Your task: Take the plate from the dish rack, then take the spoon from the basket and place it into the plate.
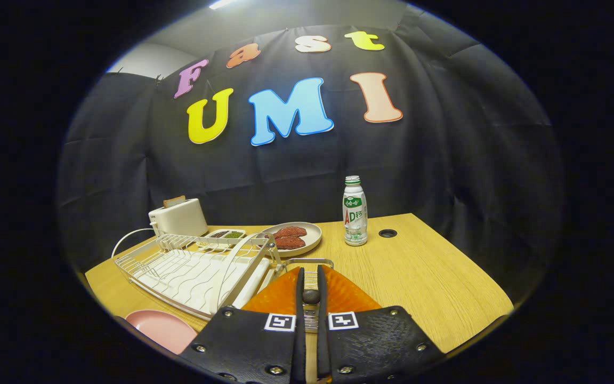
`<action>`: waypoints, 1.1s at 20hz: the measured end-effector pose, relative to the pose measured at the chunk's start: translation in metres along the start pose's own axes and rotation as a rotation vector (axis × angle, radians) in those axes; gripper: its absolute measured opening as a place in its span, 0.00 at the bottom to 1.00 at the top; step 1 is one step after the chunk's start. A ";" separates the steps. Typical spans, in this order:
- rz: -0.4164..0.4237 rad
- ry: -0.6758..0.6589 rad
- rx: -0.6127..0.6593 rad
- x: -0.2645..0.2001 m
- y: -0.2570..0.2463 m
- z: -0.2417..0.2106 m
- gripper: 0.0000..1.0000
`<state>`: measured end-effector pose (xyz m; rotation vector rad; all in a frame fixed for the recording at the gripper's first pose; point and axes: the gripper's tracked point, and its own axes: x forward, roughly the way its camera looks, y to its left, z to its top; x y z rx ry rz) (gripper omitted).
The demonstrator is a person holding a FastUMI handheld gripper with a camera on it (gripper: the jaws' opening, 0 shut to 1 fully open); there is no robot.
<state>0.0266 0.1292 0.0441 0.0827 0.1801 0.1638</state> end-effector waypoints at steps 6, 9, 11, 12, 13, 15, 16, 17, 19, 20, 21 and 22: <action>-0.025 0.032 -0.034 0.002 -0.003 0.017 0.02; -0.016 0.046 -0.046 -0.001 0.002 0.028 0.02; -0.023 0.051 -0.064 -0.004 0.002 0.037 0.02; -0.019 0.057 -0.062 -0.005 0.004 0.041 0.02; -0.016 0.057 -0.059 -0.007 0.005 0.045 0.02; -0.017 0.063 -0.061 -0.009 0.006 0.053 0.02; -0.024 0.068 -0.065 -0.012 0.006 0.058 0.02; -0.031 0.070 -0.061 -0.016 0.007 0.063 0.02; -0.027 0.065 -0.052 -0.028 0.013 0.076 0.02; -0.028 0.061 -0.054 -0.033 0.015 0.082 0.02; -0.027 0.060 -0.066 -0.039 0.018 0.087 0.02; -0.031 0.058 -0.080 -0.043 0.020 0.093 0.02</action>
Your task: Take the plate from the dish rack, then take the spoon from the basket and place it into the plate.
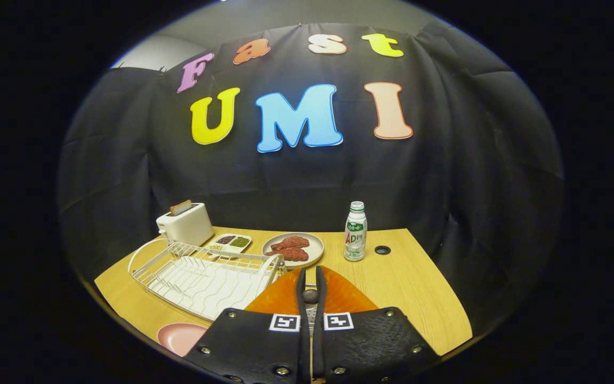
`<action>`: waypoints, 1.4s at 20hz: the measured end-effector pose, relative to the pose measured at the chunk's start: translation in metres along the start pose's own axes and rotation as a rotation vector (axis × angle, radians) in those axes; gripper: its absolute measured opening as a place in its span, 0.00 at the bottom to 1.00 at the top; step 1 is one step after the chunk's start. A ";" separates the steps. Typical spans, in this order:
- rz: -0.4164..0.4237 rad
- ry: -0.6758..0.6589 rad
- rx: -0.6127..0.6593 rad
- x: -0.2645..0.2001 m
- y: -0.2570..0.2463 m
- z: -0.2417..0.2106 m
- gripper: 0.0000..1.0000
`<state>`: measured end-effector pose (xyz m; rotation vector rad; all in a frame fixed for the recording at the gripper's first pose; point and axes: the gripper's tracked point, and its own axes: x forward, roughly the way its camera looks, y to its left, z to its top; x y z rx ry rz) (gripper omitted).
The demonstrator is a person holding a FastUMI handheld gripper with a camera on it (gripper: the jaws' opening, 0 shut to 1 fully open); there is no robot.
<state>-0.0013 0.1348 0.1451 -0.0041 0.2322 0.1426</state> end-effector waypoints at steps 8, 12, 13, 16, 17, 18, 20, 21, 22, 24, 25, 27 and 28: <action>0.022 -0.024 -0.021 -0.058 0.039 0.041 0.02; 0.059 -0.015 -0.051 -0.079 0.070 0.040 0.02; 0.073 -0.007 -0.046 -0.082 0.081 0.038 0.02; 0.105 0.022 -0.045 -0.090 0.107 0.025 0.02; 0.121 0.037 -0.043 -0.091 0.118 0.017 0.02; 0.131 0.054 -0.045 -0.092 0.126 0.010 0.02; 0.147 0.083 -0.053 -0.093 0.141 -0.004 0.02; 0.156 0.098 -0.050 -0.093 0.147 -0.010 0.02; 0.168 0.111 -0.043 -0.093 0.155 -0.016 0.02; 0.178 0.129 -0.040 -0.091 0.166 -0.023 0.02; 0.179 0.138 -0.045 -0.091 0.170 -0.027 0.02; 0.177 0.159 -0.044 -0.089 0.176 -0.038 0.02; 0.174 0.165 -0.041 -0.088 0.179 -0.041 0.02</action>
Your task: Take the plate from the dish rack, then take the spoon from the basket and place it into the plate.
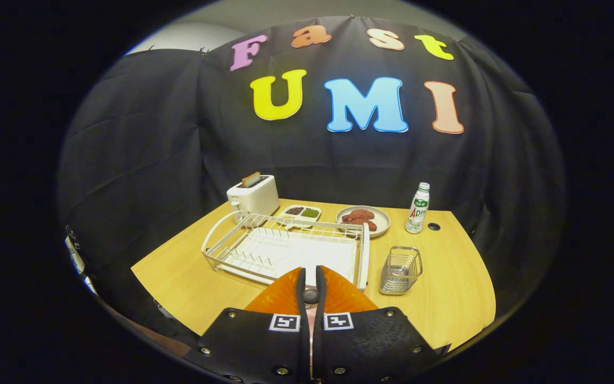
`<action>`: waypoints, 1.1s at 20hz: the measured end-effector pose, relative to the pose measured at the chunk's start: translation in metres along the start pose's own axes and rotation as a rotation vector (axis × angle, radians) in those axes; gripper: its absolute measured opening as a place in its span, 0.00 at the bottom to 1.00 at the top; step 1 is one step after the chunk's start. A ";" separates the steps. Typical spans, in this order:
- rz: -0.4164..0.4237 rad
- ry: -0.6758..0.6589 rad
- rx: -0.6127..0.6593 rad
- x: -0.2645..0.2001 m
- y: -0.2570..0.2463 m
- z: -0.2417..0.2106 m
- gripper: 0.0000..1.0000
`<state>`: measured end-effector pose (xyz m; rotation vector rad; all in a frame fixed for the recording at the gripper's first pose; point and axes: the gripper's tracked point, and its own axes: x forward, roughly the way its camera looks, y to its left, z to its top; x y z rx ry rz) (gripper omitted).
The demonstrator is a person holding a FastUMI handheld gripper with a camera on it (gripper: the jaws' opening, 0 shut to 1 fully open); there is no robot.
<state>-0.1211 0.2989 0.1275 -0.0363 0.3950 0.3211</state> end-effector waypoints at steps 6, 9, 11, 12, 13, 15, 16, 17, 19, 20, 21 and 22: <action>0.004 0.062 0.010 0.009 0.017 -0.024 0.02; 0.025 0.092 0.015 0.016 0.029 -0.031 0.02; 0.039 0.112 0.001 0.021 0.036 -0.038 0.02; 0.050 0.123 -0.005 0.023 0.039 -0.040 0.02; 0.062 0.136 -0.010 0.028 0.043 -0.045 0.02; 0.090 0.151 -0.029 0.035 0.051 -0.052 0.02; 0.104 0.162 -0.033 0.038 0.053 -0.056 0.02; 0.112 0.175 -0.035 0.042 0.055 -0.063 0.02; 0.121 0.179 -0.019 0.044 0.052 -0.066 0.02; 0.113 0.186 -0.003 0.045 0.050 -0.072 0.03; 0.101 0.197 0.001 0.045 0.046 -0.074 0.03; 0.102 0.212 0.003 0.046 0.043 -0.076 0.07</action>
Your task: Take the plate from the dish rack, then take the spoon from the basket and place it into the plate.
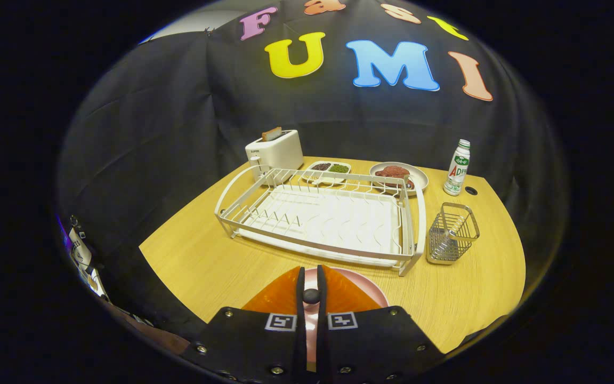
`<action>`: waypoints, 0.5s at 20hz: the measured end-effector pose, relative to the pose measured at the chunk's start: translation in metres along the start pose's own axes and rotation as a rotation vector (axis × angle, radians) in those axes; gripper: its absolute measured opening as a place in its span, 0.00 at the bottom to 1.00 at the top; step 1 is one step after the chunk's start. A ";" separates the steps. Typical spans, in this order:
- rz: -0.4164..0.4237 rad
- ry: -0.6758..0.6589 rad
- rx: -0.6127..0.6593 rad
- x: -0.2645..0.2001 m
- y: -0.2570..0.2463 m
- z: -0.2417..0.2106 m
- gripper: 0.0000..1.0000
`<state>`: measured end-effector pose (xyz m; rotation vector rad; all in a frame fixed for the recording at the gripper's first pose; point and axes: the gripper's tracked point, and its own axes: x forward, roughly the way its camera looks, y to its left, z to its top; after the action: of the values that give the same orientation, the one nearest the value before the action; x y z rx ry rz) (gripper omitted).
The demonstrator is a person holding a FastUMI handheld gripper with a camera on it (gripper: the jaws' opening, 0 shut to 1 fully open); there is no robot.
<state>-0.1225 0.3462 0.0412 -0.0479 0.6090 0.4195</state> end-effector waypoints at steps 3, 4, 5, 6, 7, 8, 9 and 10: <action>-0.016 0.011 -0.031 -0.003 -0.006 -0.001 0.14; -0.023 0.006 -0.047 -0.005 -0.010 0.002 0.14; -0.019 -0.002 -0.054 -0.007 -0.011 0.003 0.17; -0.018 -0.018 -0.061 -0.010 -0.012 0.008 0.17; -0.015 -0.035 -0.069 -0.013 -0.013 0.013 0.18; -0.021 -0.052 -0.077 -0.017 -0.018 0.018 0.19; -0.024 -0.072 -0.081 -0.023 -0.021 0.025 0.21; -0.032 -0.100 -0.083 -0.030 -0.026 0.034 0.23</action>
<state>-0.1158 0.3172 0.0843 -0.1150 0.4918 0.4132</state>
